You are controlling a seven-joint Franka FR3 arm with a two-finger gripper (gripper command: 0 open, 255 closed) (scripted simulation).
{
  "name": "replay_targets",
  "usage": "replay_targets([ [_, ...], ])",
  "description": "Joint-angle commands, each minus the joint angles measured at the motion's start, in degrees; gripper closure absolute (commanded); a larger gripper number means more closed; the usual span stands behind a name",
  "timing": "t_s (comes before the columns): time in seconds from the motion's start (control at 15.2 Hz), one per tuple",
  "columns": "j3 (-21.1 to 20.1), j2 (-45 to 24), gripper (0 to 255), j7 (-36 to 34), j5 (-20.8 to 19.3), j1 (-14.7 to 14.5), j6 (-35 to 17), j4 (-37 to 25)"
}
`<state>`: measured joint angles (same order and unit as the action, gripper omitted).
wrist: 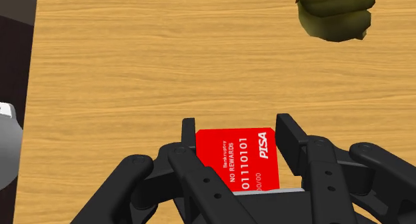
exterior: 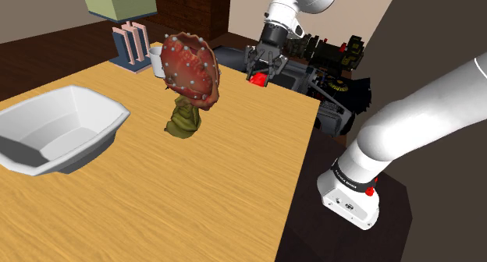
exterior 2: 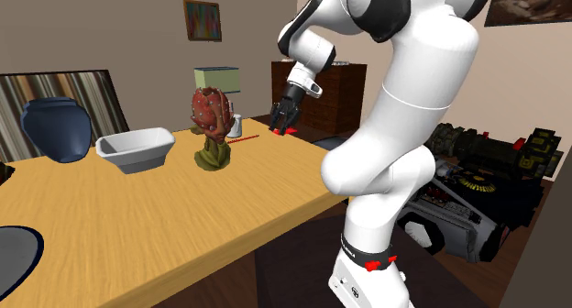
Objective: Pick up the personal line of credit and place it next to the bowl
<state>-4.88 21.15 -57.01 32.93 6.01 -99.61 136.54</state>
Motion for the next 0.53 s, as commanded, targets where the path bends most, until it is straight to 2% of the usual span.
replay_targets([
  [0.0, 0.19, 0.6, 255, -0.74, -0.25, 0.07, 1.58, -1.11],
  [0.26, 0.46, 1.28, 255, -2.03, -0.58, 0.14, 4.13, -3.26],
  [0.46, -2.29, -2.31, 255, -5.04, 1.24, -1.56, 1.62, -6.33],
])
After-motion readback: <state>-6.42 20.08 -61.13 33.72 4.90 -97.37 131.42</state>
